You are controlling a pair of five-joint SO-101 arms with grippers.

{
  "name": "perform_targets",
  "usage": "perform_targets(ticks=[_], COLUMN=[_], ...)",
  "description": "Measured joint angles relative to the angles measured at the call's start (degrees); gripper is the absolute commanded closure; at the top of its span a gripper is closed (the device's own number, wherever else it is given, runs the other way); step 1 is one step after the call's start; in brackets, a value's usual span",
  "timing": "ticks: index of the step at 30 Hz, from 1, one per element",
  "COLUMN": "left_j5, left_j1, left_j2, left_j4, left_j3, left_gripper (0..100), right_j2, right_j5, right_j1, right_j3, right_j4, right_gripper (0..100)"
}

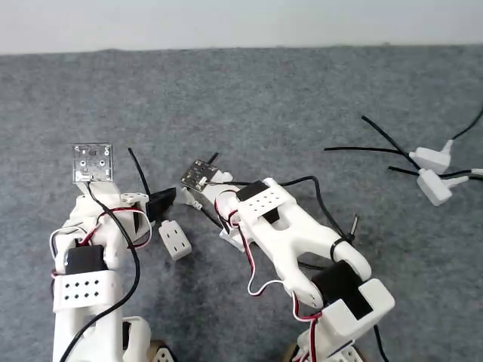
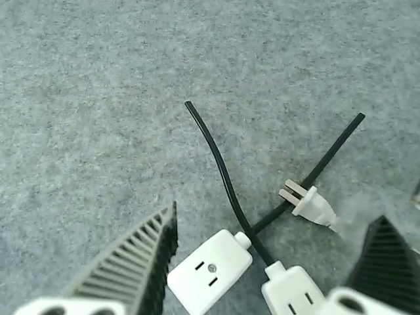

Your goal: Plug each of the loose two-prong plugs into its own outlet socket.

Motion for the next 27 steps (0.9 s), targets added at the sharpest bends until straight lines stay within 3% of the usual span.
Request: perform_targets(ticks=[27], left_j5=[0.0], left_j1=[0.3], left_j2=[0.0], left_j4=[-3.9], left_j3=[2.3], left_gripper=[59], right_j2=[0.4], right_j5=[0.0], right_j1=[1.8], right_j3=[-1.5], right_j4=[1.9], right_gripper=[85.2])
